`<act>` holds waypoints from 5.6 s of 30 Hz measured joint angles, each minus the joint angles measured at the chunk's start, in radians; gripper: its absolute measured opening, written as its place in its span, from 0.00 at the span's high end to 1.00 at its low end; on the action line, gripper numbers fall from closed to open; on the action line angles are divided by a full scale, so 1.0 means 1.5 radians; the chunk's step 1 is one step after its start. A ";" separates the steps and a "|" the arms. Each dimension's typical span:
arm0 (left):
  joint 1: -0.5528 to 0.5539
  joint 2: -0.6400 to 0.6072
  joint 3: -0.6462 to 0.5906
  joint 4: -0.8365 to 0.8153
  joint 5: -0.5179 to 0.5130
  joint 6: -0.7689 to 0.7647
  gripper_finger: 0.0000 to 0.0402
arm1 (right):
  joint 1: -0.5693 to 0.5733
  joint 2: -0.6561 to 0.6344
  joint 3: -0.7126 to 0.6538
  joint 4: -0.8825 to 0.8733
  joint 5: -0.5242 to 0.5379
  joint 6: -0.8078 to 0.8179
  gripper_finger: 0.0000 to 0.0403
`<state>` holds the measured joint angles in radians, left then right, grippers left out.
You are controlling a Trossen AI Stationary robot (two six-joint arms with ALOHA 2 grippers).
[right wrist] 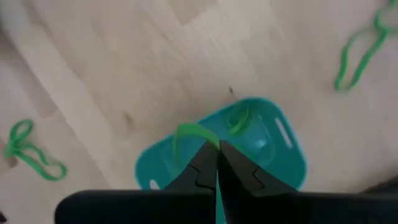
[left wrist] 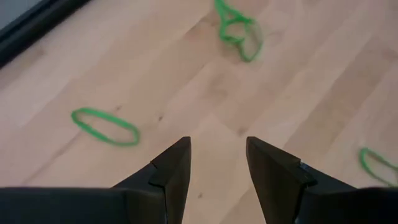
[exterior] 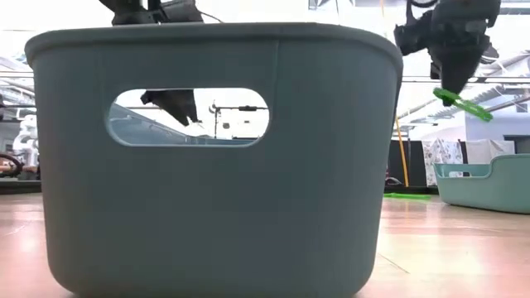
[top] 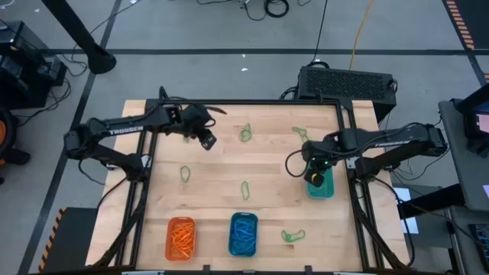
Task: Sort rubber bands into baskets
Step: Put the green rubber band into the green bin
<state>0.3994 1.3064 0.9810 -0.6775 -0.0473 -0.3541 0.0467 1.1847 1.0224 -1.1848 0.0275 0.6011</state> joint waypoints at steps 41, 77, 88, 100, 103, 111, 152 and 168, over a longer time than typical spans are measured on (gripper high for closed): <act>0.251 0.137 -0.120 -0.057 -0.005 0.014 0.60 | 0.001 0.001 -0.174 0.064 -0.084 0.185 0.62; 0.157 0.104 -0.116 -0.011 0.089 0.056 0.99 | 0.001 0.001 0.123 0.123 0.052 0.087 0.61; 0.056 -0.092 -0.096 0.189 0.438 -0.002 1.00 | 0.000 0.011 0.105 0.473 0.056 -0.111 0.61; -0.086 -0.113 -0.097 0.486 0.413 -0.145 1.00 | 0.000 0.152 0.105 0.809 0.049 -0.284 0.61; -0.099 -0.114 -0.096 0.506 0.399 -0.161 1.00 | 0.000 0.179 0.106 0.816 0.048 -0.289 0.61; -0.121 -0.113 -0.097 0.502 0.364 -0.162 1.00 | 0.000 0.235 0.106 0.818 0.048 -0.288 0.61; -0.159 -0.113 -0.097 0.376 0.294 -0.121 0.62 | -0.011 0.192 0.107 0.624 0.058 -0.293 1.00; -0.156 0.075 -0.096 0.386 0.223 -0.089 0.62 | 0.016 0.025 -0.008 0.143 -0.023 -0.057 1.00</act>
<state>0.1659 1.4190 0.8364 -0.0988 0.2877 -0.4880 0.0713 1.2218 1.0106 -0.9706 -0.0073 0.5152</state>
